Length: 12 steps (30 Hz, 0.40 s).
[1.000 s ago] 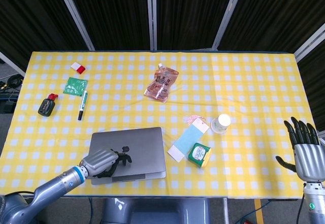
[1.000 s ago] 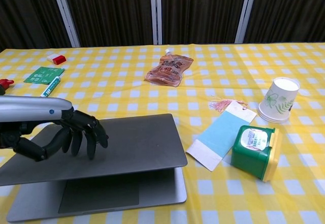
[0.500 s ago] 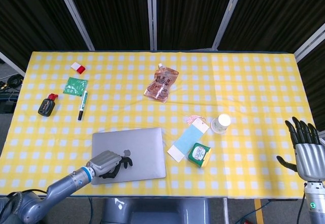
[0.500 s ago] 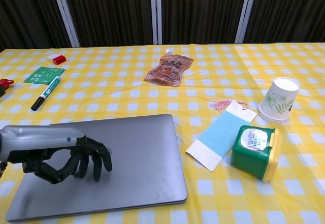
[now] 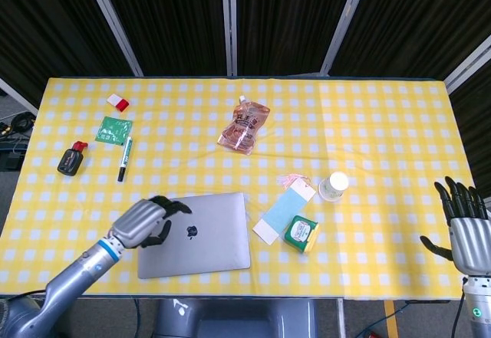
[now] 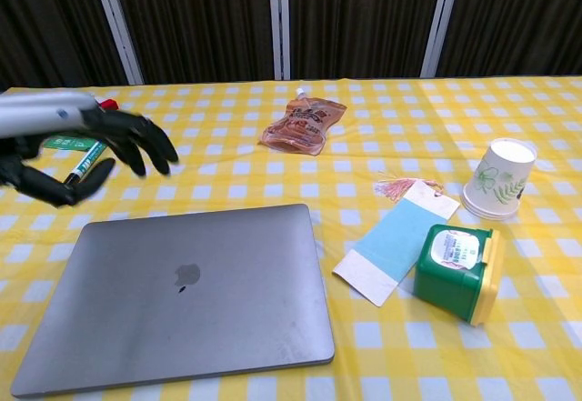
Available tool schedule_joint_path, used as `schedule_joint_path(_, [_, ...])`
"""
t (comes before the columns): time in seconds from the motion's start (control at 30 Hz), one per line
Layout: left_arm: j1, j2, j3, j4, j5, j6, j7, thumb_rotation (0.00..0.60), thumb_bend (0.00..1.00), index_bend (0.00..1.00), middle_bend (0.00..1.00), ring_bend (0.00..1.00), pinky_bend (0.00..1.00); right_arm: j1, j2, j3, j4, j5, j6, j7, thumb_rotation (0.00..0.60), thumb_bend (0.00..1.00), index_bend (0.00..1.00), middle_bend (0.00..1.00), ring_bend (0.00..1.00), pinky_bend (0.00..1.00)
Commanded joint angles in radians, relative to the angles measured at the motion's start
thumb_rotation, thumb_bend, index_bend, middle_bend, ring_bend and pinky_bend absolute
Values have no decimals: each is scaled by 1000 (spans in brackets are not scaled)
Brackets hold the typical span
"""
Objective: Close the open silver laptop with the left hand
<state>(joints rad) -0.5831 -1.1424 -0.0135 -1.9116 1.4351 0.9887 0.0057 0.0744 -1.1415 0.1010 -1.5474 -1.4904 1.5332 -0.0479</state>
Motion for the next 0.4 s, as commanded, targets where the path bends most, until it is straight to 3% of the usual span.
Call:
schedule_joint_path(0.03, [162, 104, -19, -95, -74, 268, 247, 600, 0, 0, 0, 0, 0, -1, 2, 0, -2, -3, 3, 0, 600, 0, 0, 0, 0, 0])
schedule_joint_path(0.17, [232, 95, -1, -104, -78, 375, 314, 600, 0, 0, 0, 0, 0, -2, 5, -2, -3, -7, 6, 2, 600, 0, 0, 0, 0, 0])
schedule_joint_path(0.4, [341, 81, 49, -49, -37, 489, 282, 600, 0, 0, 0, 0, 0, -4, 11, -2, -9, -15, 11, 8, 600, 0, 0, 0, 0, 0])
